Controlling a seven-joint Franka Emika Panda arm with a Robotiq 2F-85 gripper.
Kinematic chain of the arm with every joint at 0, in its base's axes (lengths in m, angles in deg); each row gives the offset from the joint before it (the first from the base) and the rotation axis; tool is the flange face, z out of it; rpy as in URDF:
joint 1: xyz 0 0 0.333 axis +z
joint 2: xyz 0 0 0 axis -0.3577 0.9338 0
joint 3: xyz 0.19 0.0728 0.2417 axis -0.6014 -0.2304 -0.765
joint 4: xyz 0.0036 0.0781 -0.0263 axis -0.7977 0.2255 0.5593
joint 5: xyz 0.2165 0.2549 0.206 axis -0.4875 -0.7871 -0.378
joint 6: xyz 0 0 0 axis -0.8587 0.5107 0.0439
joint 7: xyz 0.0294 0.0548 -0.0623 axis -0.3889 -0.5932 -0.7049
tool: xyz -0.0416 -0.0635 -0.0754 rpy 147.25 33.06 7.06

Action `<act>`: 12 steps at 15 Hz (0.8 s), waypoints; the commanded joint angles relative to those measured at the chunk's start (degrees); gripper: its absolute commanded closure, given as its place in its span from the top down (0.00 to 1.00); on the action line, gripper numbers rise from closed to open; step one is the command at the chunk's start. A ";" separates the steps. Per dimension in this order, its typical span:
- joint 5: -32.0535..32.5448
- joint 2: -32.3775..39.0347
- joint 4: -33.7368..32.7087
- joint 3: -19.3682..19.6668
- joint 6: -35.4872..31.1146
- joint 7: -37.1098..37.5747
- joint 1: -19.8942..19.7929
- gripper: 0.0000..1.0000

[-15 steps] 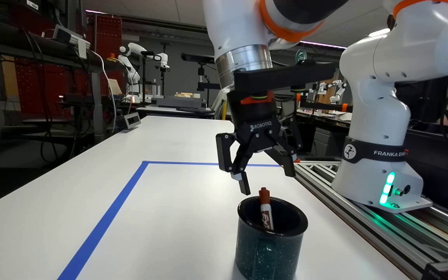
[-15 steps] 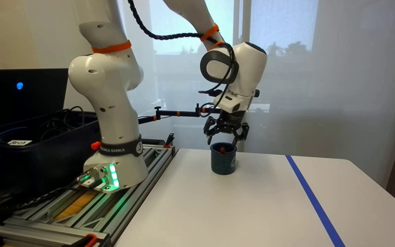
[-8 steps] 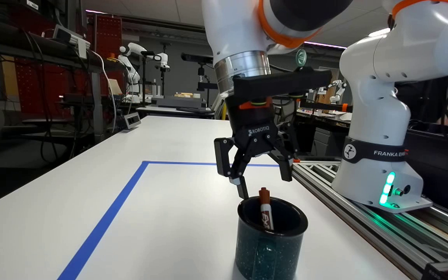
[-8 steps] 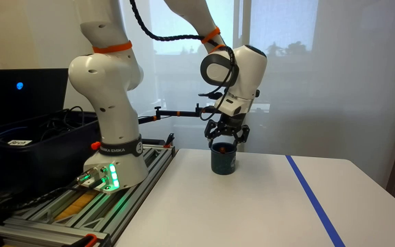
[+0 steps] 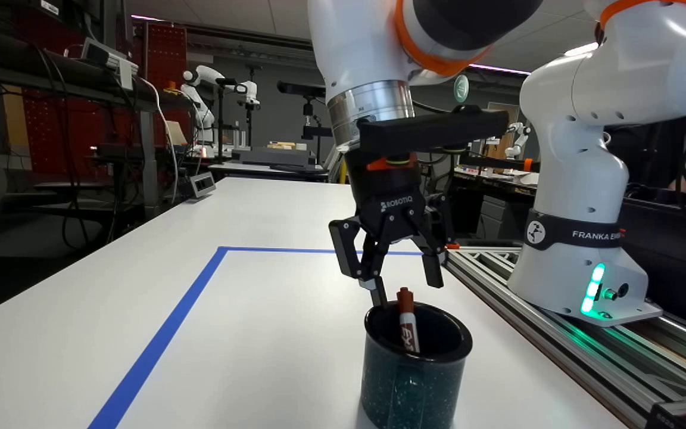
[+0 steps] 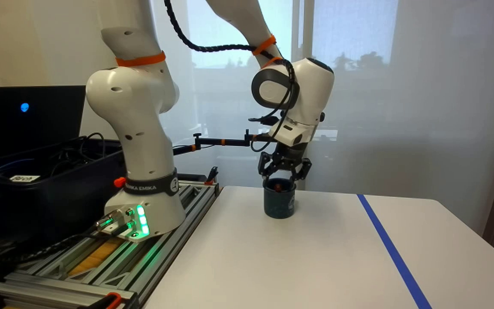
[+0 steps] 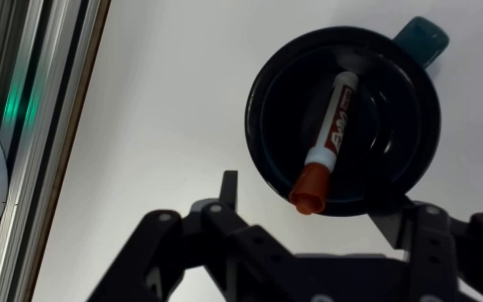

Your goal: Remove the marker from the cup

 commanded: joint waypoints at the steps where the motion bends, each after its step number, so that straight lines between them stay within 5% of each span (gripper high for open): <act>1: -0.32 0.24 -0.07 0.32 -1.12 -0.54 1.15 0.66; 5: -0.70 -0.48 0.70 0.21 -1.86 -0.69 1.47 0.53; 12: -0.46 -0.53 0.25 0.04 -1.93 -0.37 1.94 0.62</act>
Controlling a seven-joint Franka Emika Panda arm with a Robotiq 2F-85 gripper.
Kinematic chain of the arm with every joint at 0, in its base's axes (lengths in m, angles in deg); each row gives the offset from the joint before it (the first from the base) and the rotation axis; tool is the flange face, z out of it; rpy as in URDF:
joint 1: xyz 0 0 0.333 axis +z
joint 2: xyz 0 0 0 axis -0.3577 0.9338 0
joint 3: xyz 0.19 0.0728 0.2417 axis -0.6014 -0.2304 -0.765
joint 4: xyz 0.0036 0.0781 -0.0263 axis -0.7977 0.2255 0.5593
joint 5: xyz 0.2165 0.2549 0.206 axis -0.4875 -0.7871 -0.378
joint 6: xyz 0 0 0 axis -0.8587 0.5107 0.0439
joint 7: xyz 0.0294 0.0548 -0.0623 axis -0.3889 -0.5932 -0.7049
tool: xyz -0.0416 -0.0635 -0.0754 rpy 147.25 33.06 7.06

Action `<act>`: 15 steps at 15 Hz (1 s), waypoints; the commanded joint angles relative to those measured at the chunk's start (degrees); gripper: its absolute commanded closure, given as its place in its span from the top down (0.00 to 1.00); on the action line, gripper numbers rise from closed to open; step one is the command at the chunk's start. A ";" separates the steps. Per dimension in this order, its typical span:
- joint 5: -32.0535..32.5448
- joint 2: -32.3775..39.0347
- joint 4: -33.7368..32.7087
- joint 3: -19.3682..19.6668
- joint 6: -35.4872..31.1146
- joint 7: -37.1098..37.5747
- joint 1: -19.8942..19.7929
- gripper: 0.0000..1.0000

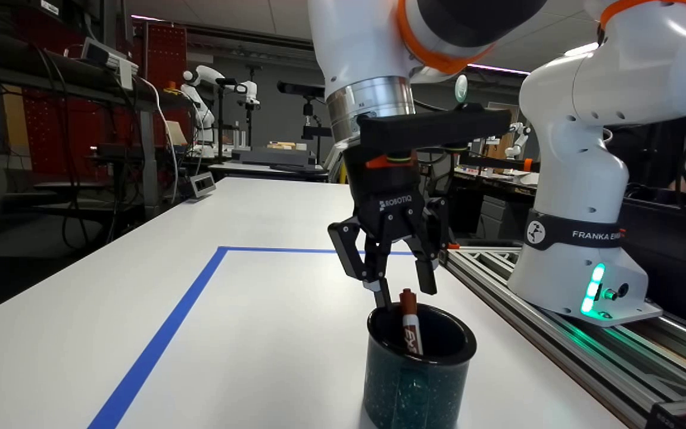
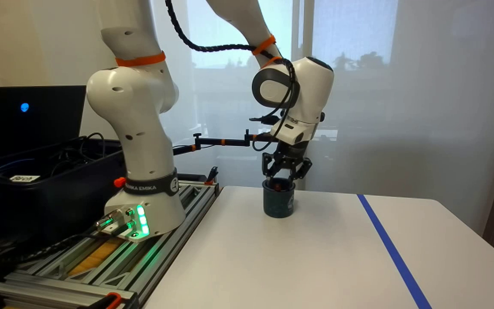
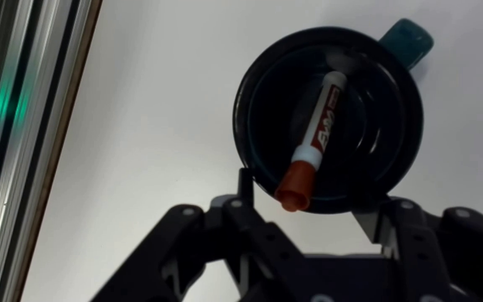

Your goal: Remove the marker from the cup

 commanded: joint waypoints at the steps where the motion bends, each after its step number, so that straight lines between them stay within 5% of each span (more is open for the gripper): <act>1: -0.37 -0.66 0.50 0.04 -0.99 -0.25 1.16 0.63; 6: -0.31 -0.82 0.47 -0.16 -0.72 -0.16 1.71 0.62; 12: 0.04 -0.55 0.46 -0.19 -0.79 -0.03 1.62 0.21; 15: 0.05 -0.74 0.87 -0.12 -0.95 -0.07 1.56 0.26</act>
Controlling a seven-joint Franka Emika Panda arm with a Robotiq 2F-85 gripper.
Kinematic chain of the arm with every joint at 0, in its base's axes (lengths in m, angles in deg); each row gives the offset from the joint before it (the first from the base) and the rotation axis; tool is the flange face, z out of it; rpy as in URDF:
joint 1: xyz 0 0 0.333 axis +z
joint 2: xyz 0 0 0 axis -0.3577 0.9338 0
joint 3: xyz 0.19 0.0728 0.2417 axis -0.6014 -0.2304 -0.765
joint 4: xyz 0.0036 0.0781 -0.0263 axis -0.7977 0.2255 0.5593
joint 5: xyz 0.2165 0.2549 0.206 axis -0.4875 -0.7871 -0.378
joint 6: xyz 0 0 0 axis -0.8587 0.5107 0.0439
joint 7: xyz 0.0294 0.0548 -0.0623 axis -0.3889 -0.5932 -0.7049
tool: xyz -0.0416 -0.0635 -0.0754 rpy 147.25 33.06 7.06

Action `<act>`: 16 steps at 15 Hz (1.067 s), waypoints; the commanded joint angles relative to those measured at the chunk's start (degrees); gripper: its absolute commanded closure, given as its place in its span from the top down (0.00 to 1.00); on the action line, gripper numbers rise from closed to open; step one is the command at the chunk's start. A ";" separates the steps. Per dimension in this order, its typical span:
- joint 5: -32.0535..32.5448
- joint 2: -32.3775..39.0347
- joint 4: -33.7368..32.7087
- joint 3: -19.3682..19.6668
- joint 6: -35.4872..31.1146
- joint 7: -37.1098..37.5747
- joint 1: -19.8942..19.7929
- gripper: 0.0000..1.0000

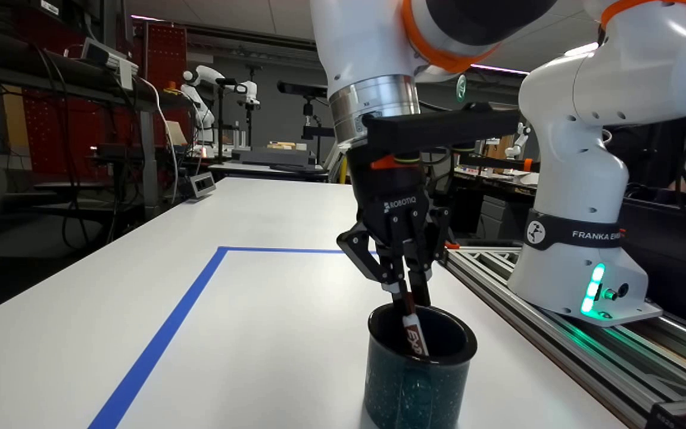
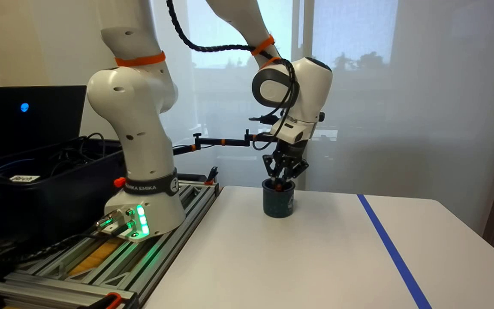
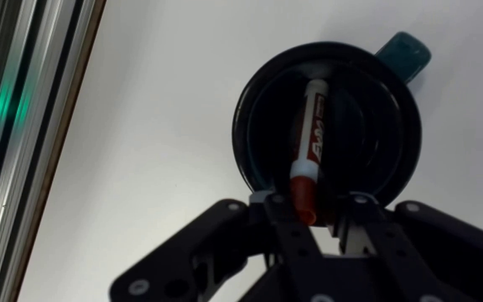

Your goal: Remove the marker from the cup

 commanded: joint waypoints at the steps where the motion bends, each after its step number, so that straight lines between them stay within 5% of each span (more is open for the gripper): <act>1: 0.04 -0.55 0.70 0.23 -0.85 -0.07 0.60 0.24; 2: 0.27 -0.03 0.03 0.22 -0.66 0.09 0.57 0.09; 4: -0.42 -1.84 1.93 0.08 -1.08 -0.43 0.85 0.02; 16: -0.97 -10.39 1.06 -0.69 2.97 -0.53 2.52 0.05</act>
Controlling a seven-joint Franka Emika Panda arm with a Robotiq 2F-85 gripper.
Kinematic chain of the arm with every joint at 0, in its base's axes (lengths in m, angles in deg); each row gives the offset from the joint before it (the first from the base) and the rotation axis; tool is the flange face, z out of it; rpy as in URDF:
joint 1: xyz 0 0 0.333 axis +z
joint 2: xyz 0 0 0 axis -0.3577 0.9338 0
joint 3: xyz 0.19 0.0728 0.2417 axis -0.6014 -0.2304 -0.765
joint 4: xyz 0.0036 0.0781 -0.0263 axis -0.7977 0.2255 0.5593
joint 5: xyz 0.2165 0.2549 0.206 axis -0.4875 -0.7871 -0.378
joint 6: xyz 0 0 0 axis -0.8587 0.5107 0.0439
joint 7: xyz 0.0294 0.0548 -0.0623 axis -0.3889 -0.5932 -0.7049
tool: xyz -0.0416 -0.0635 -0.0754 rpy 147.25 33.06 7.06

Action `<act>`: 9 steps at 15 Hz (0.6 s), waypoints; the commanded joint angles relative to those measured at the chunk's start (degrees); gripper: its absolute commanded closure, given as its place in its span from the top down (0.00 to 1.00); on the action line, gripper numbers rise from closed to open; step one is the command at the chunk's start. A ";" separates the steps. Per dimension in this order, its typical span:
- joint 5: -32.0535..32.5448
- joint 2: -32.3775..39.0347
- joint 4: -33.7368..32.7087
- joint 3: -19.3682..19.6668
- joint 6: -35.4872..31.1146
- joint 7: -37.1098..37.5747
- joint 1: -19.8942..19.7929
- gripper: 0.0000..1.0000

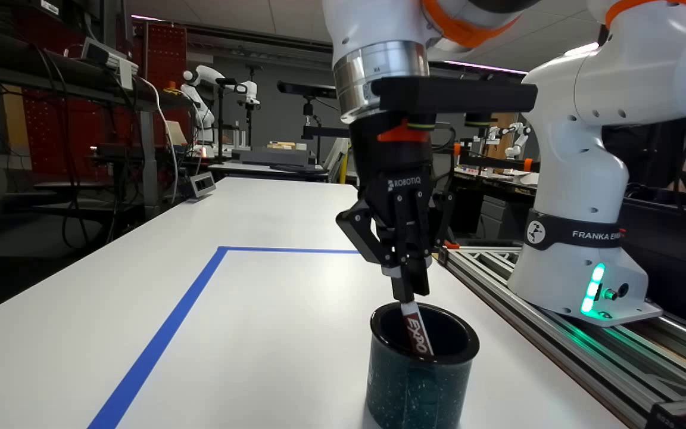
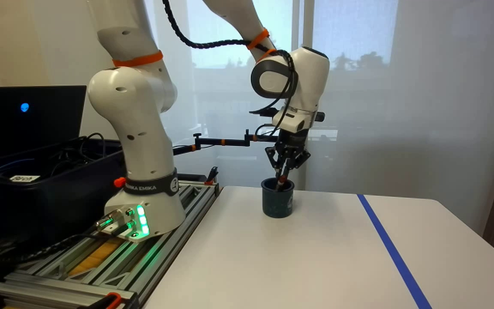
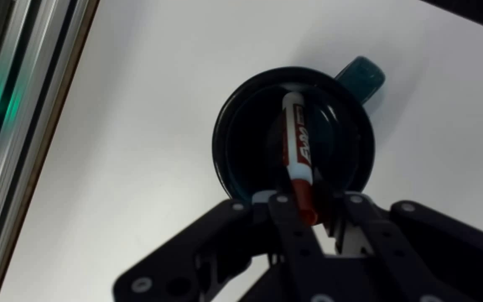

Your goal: Remove the marker from the cup

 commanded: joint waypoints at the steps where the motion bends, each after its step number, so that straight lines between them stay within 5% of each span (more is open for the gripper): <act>1: -1.11 -8.09 1.07 0.17 3.22 -0.72 0.76 0.05; 9: -2.89 -22.76 1.23 3.64 10.51 -2.01 -0.65 0.05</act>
